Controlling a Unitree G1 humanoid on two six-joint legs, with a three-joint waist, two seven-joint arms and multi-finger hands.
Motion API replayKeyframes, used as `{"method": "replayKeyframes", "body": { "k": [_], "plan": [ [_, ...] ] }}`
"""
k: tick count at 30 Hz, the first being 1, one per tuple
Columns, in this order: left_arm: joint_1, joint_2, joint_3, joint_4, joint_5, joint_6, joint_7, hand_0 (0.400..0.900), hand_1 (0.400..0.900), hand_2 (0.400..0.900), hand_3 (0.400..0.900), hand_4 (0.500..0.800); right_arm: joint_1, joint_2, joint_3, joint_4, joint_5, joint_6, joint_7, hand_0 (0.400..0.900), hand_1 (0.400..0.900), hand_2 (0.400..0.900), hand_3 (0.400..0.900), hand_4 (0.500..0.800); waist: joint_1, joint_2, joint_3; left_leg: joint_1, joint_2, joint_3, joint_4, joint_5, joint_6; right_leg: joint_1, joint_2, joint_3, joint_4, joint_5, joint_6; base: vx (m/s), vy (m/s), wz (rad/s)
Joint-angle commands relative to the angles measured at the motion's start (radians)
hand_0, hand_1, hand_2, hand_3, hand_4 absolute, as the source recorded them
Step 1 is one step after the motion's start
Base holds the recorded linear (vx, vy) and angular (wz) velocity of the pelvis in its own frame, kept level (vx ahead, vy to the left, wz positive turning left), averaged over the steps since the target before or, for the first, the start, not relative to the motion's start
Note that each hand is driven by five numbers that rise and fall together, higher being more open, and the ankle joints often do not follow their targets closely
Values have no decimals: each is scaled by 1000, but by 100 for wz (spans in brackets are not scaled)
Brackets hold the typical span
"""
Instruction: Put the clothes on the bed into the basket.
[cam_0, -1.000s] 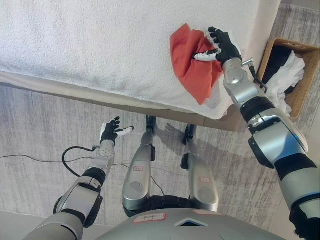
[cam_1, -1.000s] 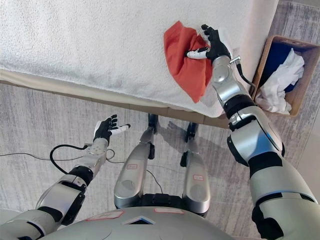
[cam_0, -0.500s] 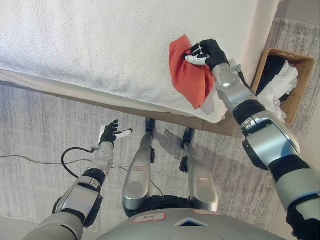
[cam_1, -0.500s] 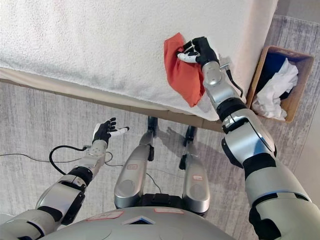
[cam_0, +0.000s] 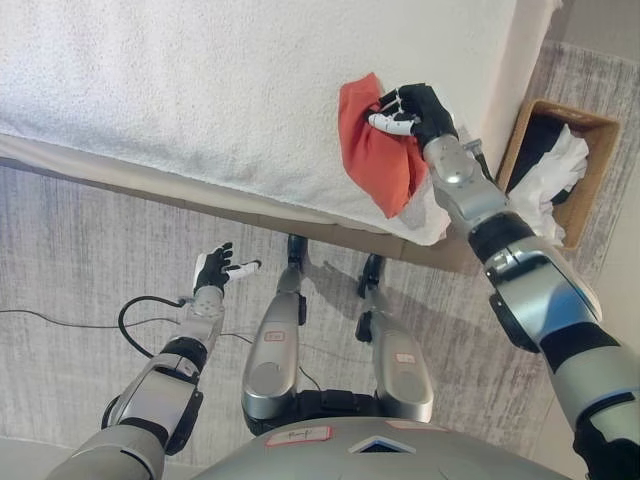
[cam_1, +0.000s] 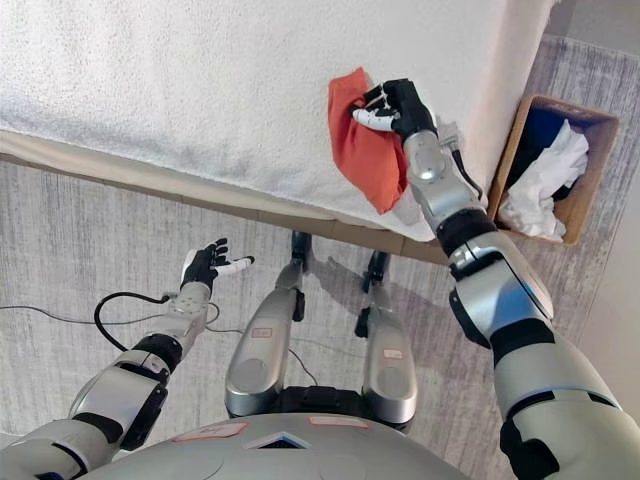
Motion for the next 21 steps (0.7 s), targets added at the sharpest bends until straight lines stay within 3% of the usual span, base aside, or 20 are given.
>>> {"method": "replayKeyframes", "body": {
  "k": [1, 10, 21],
  "plan": [
    [94, 32, 25, 29, 49, -9, -2, 900, 900, 900, 900, 800, 121, -60, -103, -120, -47, -128, -35, 400, 400, 400, 400, 500, -21, -78, -120, -22, -14, -19, 53, -91, -4, -11, -68, 68, 17, -5, 31, 66, -11, -6],
    [173, 8, 54, 5, 82, 4, -61, 900, 900, 900, 900, 800, 424, -201, -350, -200, -100, -129, -40, 400, 400, 400, 400, 500, -67, -84, -247, 160, 16, -4, -62, -83, -10, 103, -67, 52, 52, -62, 47, 75, 3, -6],
    [234, 8, 104, 65, 76, 39, -87, 900, 900, 900, 900, 800, 490, -327, -599, 0, -60, -75, -140, 400, 400, 400, 400, 500, -89, -76, -391, 299, 11, -1, -62, -149, 3, 226, -70, 59, 91, -127, 55, 99, 12, -3]
  ]
}}
